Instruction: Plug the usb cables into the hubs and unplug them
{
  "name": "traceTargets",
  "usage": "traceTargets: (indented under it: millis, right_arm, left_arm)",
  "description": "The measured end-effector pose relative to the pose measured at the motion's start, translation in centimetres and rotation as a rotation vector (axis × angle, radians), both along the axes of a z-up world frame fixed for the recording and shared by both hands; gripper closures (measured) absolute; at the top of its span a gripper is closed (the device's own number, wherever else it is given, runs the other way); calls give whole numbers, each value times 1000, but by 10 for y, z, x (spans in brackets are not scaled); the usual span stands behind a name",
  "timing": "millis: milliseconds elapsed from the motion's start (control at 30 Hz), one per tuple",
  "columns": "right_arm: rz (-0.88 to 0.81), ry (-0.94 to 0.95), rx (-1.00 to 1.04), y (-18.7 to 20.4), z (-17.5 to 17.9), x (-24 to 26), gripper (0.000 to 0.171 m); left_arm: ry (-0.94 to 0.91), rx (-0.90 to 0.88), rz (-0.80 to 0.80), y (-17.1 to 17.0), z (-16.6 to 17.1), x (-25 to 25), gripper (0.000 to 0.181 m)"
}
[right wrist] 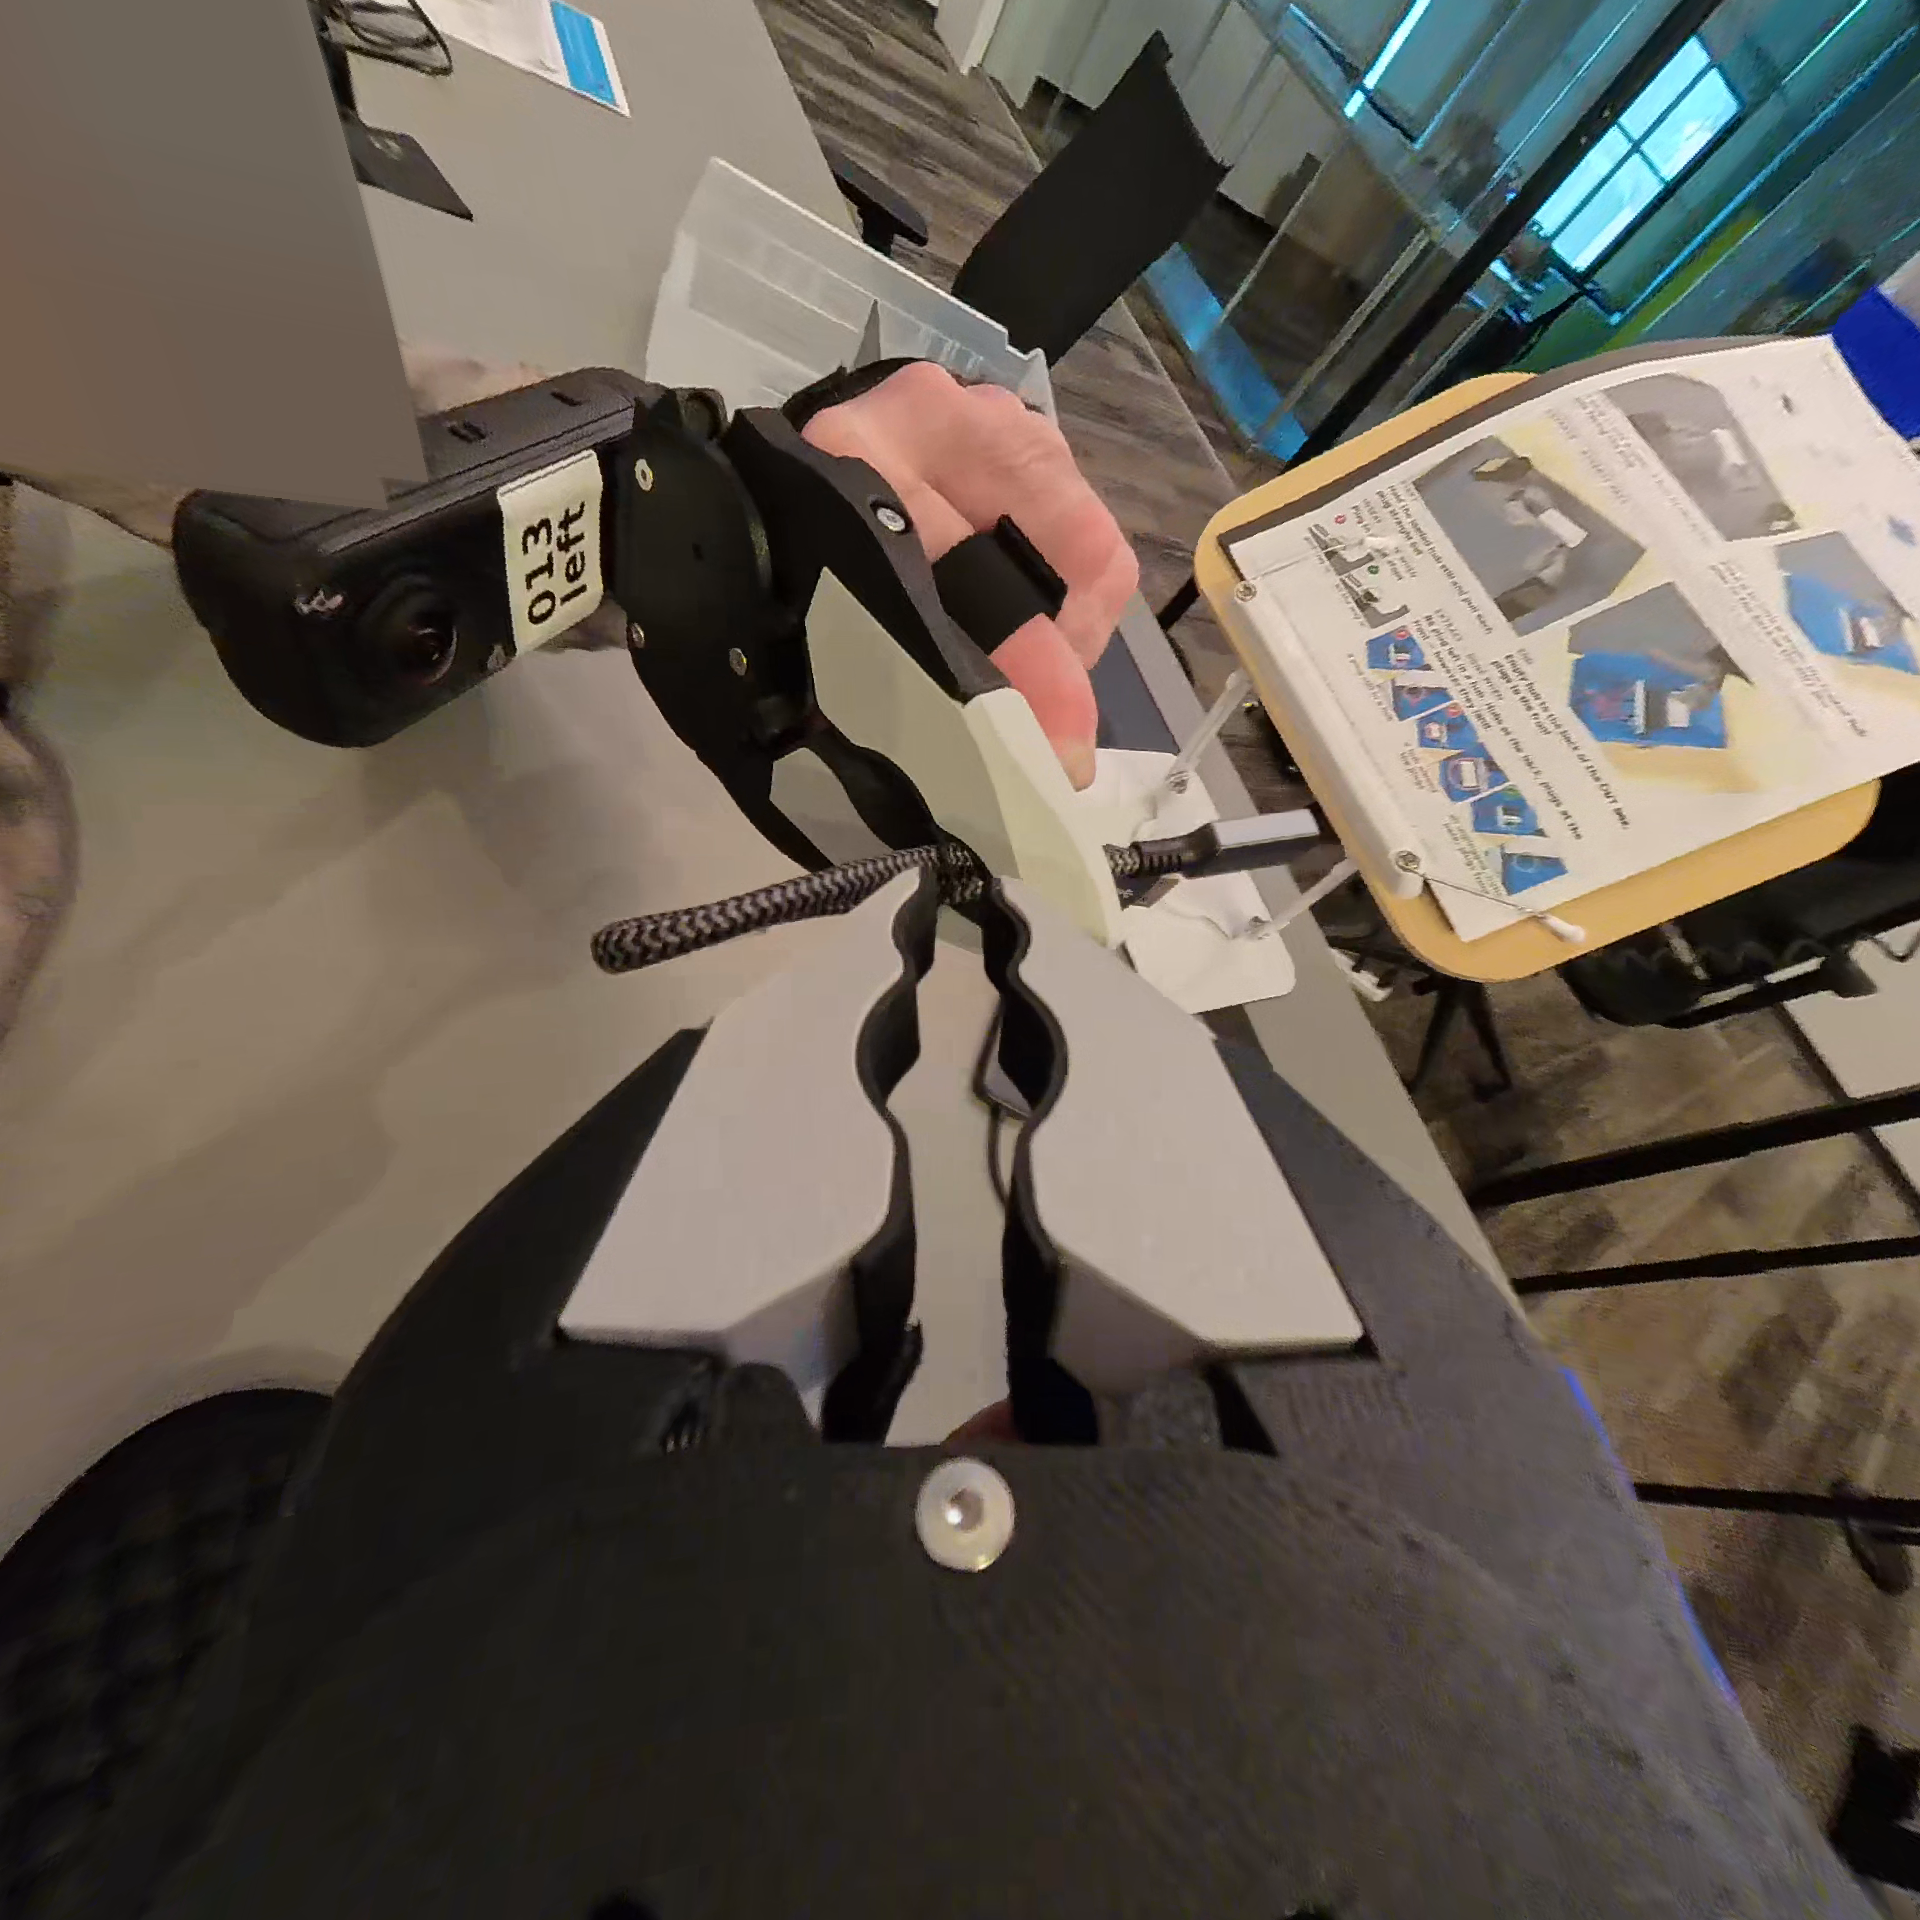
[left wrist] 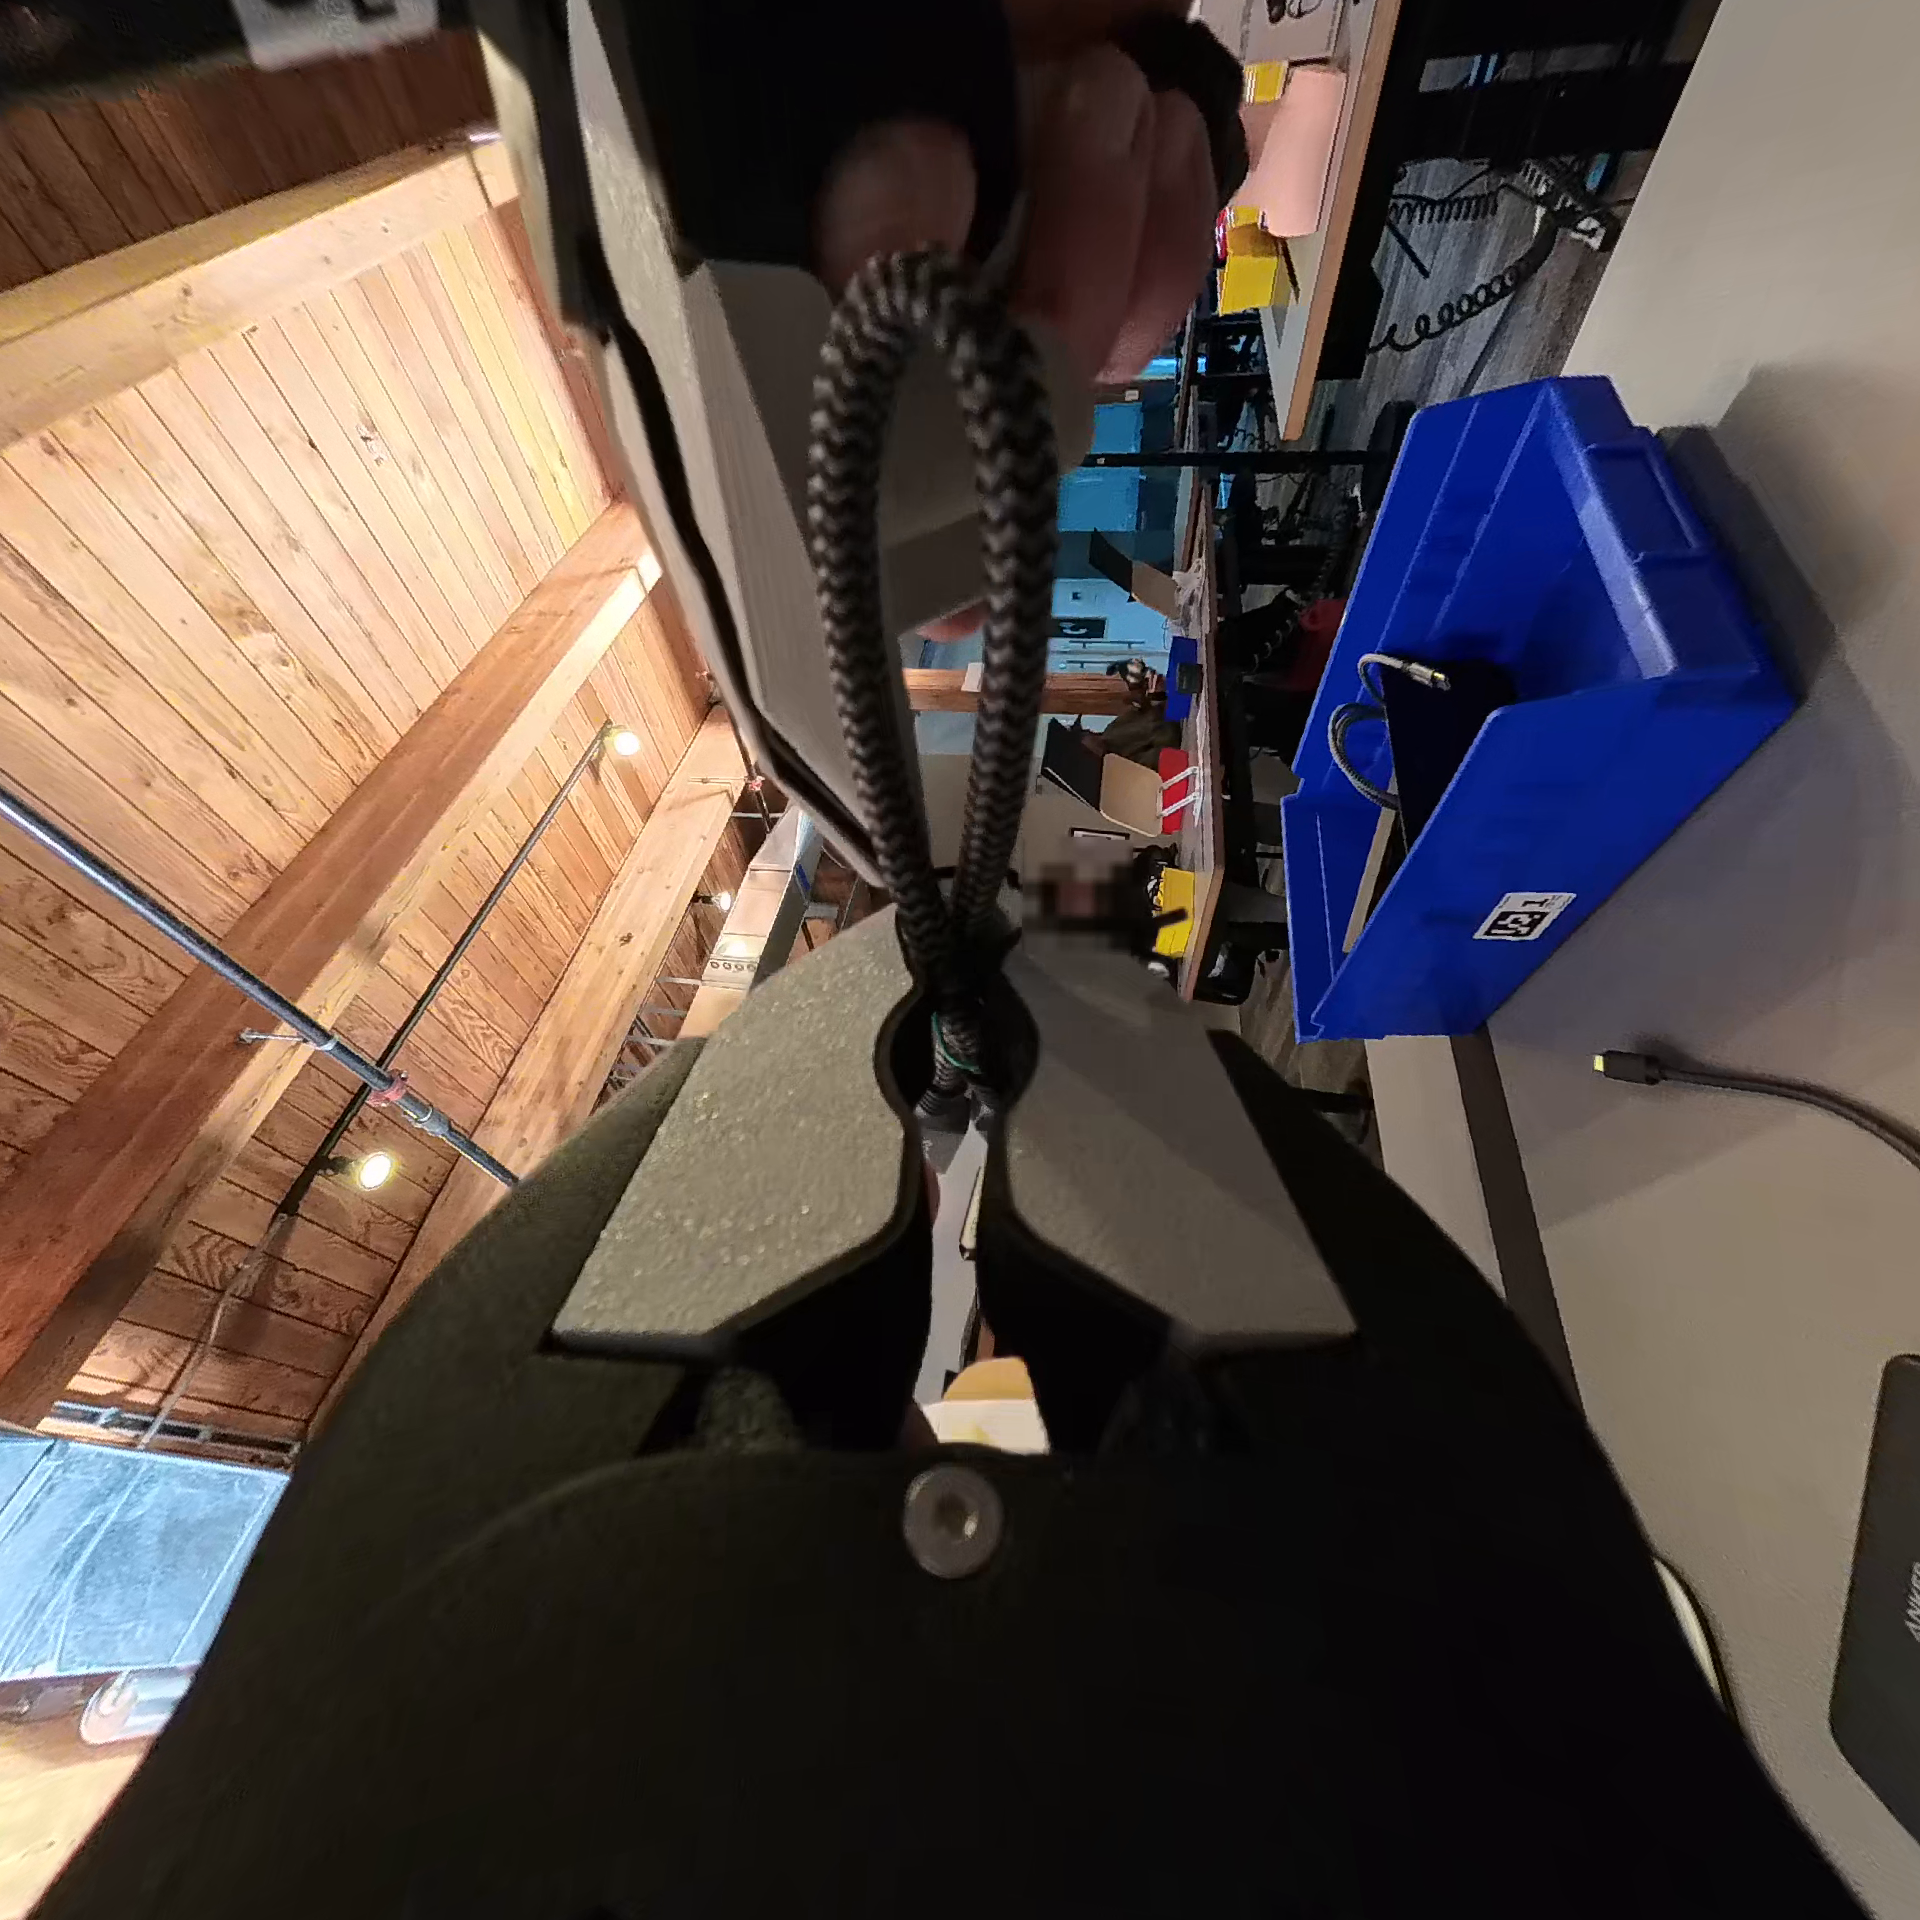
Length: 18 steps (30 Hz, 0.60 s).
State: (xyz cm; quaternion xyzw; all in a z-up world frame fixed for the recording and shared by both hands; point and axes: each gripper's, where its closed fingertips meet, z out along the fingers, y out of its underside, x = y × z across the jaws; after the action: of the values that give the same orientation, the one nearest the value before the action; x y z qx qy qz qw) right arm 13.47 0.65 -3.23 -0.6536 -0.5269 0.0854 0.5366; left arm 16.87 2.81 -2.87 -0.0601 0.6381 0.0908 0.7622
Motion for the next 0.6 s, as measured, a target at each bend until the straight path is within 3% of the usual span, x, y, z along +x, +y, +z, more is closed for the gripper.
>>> traceTargets:
  millis: [267,600]
  right_arm:
    - [74,133,-117,-3,-7,-7,171]
    - [80,110,-5,-9,-2,-6,171]
  left_arm:
    - [-9,9,1,-4,3,-1,178]
    - [-30,21,-16,-6,5,-2,179]
